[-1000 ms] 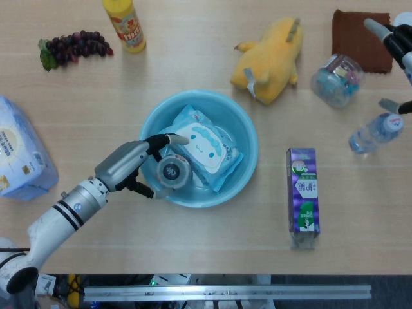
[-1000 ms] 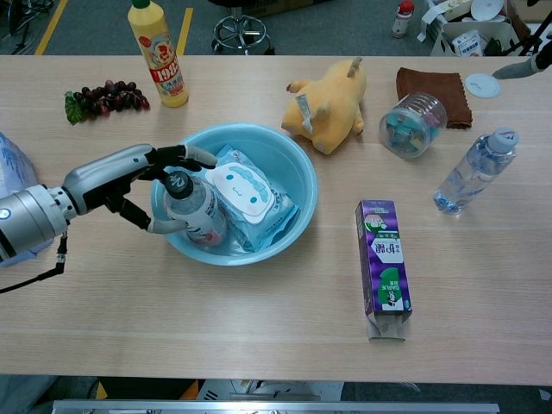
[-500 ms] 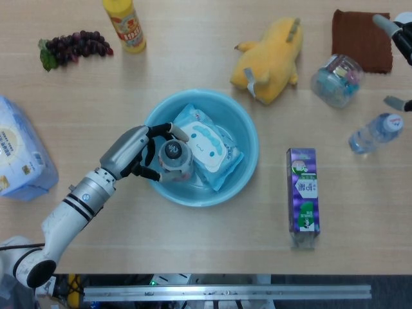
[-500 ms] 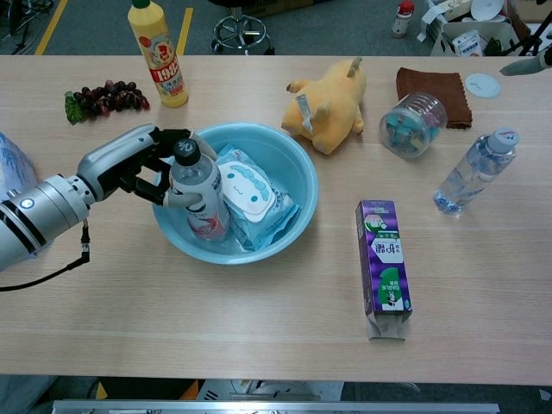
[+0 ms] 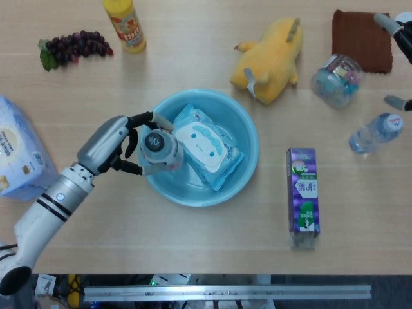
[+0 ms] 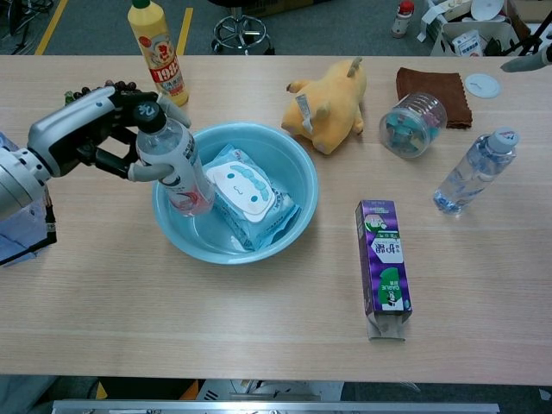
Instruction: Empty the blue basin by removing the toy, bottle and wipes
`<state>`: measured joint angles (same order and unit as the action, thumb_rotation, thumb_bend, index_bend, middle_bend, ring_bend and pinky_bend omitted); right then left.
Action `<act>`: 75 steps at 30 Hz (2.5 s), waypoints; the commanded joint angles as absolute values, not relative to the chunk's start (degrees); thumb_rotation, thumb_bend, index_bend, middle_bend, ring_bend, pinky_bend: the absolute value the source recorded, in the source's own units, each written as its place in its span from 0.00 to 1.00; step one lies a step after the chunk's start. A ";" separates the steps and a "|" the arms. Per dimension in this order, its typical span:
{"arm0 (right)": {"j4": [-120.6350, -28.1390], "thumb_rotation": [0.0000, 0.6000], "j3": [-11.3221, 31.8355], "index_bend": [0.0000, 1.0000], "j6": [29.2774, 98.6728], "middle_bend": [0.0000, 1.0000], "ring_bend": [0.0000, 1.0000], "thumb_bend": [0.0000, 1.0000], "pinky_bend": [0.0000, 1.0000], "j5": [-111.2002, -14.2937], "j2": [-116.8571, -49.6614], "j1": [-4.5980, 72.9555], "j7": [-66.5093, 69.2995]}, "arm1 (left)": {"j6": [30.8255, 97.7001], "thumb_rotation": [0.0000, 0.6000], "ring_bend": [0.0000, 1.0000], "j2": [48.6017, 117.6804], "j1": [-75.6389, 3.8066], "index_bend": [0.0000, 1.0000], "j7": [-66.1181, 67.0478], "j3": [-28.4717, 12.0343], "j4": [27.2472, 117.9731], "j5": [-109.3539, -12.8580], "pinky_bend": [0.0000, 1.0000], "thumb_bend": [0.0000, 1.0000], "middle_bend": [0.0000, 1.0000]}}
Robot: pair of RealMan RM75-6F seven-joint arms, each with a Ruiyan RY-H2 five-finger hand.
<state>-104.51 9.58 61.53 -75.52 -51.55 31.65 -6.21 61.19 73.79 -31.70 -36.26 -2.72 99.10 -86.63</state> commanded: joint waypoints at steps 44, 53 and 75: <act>-107.80 1.00 9.28 0.02 61.03 0.22 0.19 0.00 0.38 -76.36 -52.15 31.34 -10.15 | 55.28 1.00 0.42 79.14 -27.64 0.44 -43.32 -6.10 68.94 -75.53 0.54 0.23 0.50; -107.63 1.00 9.40 0.02 61.12 0.26 0.19 0.00 0.38 -76.46 -52.14 31.25 -9.96 | 54.28 1.00 0.07 77.90 -27.54 0.19 -42.57 -5.28 69.69 -77.30 0.26 0.23 0.20; -108.75 1.00 10.12 0.02 53.45 0.26 0.19 0.00 0.38 -78.79 -54.98 38.19 -16.32 | 70.38 1.00 0.00 63.03 -21.33 0.04 -26.22 -4.78 86.91 -84.20 0.13 0.23 0.03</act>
